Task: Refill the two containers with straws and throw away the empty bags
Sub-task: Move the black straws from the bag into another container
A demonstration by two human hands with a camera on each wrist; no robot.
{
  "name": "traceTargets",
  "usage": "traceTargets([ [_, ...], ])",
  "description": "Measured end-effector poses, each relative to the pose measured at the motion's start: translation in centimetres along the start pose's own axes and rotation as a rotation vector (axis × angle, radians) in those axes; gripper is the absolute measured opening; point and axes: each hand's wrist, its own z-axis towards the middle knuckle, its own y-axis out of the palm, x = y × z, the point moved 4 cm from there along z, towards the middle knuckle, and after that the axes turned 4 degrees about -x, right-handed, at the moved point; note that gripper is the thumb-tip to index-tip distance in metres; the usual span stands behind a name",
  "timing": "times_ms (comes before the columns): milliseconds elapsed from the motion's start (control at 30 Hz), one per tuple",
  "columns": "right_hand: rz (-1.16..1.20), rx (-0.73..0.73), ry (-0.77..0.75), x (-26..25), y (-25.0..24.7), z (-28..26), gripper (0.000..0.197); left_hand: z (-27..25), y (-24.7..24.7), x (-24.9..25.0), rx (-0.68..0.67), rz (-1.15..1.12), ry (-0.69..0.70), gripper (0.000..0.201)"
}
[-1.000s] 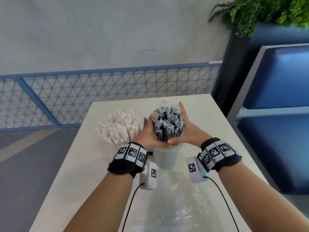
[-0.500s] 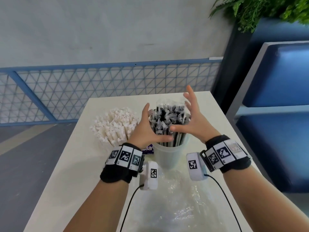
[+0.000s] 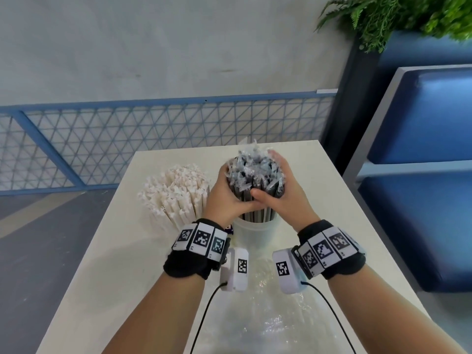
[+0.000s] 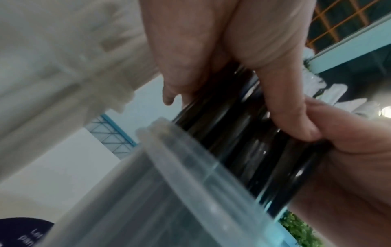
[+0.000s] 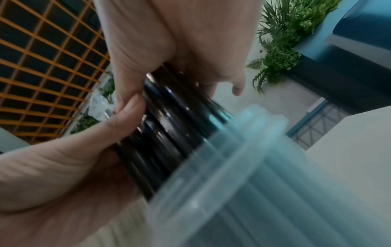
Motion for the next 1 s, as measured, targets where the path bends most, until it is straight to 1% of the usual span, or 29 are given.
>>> traceTargets([
  [67, -0.028, 0.039, -0.055, -1.0, -0.5, -0.4, 0.098, -0.6, -0.2, 0.6, -0.029, 0.028, -0.024, 0.126],
  [100, -0.076, 0.073, -0.075, -1.0, -0.6, -0.7, 0.102, -1.3, -0.3, 0.8, -0.038, 0.056, -0.046, 0.13],
  [133, -0.127, 0.114, -0.082, -1.0, -0.8, -1.2, 0.102, -2.2, -0.4, 0.7, -0.044, 0.088, -0.059, 0.132],
  [167, -0.164, 0.165, -0.092, -0.8, -0.9, -1.8, 0.097, -3.2, -0.4, 0.6, -0.047, 0.125, -0.059, 0.131],
  [200, -0.191, 0.233, -0.118, -0.6, -1.1, -2.6, 0.088, -4.2, -0.4, 0.2, -0.037, 0.167, -0.047, 0.126],
  [233, -0.218, 0.313, -0.174, -0.4, -1.4, -3.4, 0.074, -5.4, -0.4, -0.2, -0.006, 0.208, -0.009, 0.116],
  [267, -0.246, 0.403, -0.246, -0.4, -1.6, -4.5, 0.056, -6.5, -0.5, -0.9, 0.038, 0.247, 0.061, 0.099],
  [300, -0.268, 0.482, -0.317, -0.2, -1.7, -5.4, 0.037, -7.4, -0.5, -1.6, 0.077, 0.294, 0.145, 0.078],
  [333, -0.284, 0.526, -0.372, 0.1, -1.5, -6.3, 0.021, -8.2, -0.6, -2.4, 0.094, 0.349, 0.201, 0.056],
  [367, -0.288, 0.524, -0.403, 0.5, -1.1, -6.9, 0.01, -8.7, -0.6, -3.5, 0.08, 0.412, 0.216, 0.04],
  [400, -0.279, 0.48, -0.401, 1.0, -0.3, -7.3, 0.007, -9.0, -0.4, -4.7, 0.029, 0.478, 0.196, 0.034],
  [433, -0.271, 0.405, -0.379, 1.6, 0.6, -7.6, 0.011, -9.1, -0.1, -6.2, -0.058, 0.549, 0.145, 0.037],
  [467, -0.271, 0.311, -0.347, 2.2, 1.7, -7.9, 0.014, -9.2, 0.4, -7.8, -0.168, 0.638, 0.071, 0.046],
  [533, -0.315, 0.096, -0.266, 3.6, 4.1, -8.3, 0.014, -9.3, 0.8, -10.9, -0.358, 0.867, -0.121, 0.071],
  [567, -0.356, -0.019, -0.206, 4.5, 5.3, -8.4, 0.014, -9.4, 0.9, -11.9, -0.425, 0.963, -0.205, 0.08],
  [600, -0.41, -0.141, -0.135, 5.4, 6.4, -8.5, 0.02, -9.5, 1.0, -12.6, -0.473, 1.035, -0.259, 0.084],
  [633, -0.475, -0.273, -0.063, 6.3, 7.4, -8.6, 0.032, -9.6, 1.1, -13.1, -0.504, 1.101, -0.283, 0.085],
  [700, -0.602, -0.52, 0.065, 7.9, 9.3, -9.1, 0.062, -9.8, 1.3, -13.4, -0.529, 1.222, -0.288, 0.082],
  [733, -0.666, -0.602, 0.105, 8.5, 10.0, -9.4, 0.073, -9.9, 1.3, -13.6, -0.525, 1.261, -0.287, 0.08],
  [800, -0.789, -0.72, 0.148, 9.4, 11.1, -10.1, 0.088, -10.1, 1.1, -14.0, -0.505, 1.268, -0.299, 0.077],
  [900, -0.908, -0.829, 0.177, 10.3, 12.1, -11.1, 0.095, -10.7, 1.0, -14.6, -0.499, 1.17, -0.314, 0.07],
  [967, -0.974, -0.842, 0.141, 10.3, 12.7, -11.5, 0.091, -11.1, 0.9, -14.6, -0.497, 1.122, -0.301, 0.058],
  [1000, -0.981, -0.846, 0.132, 10.1, 12.9, -11.6, 0.085, -11.3, 0.8, -14.5, -0.497, 1.114, -0.282, 0.05],
])
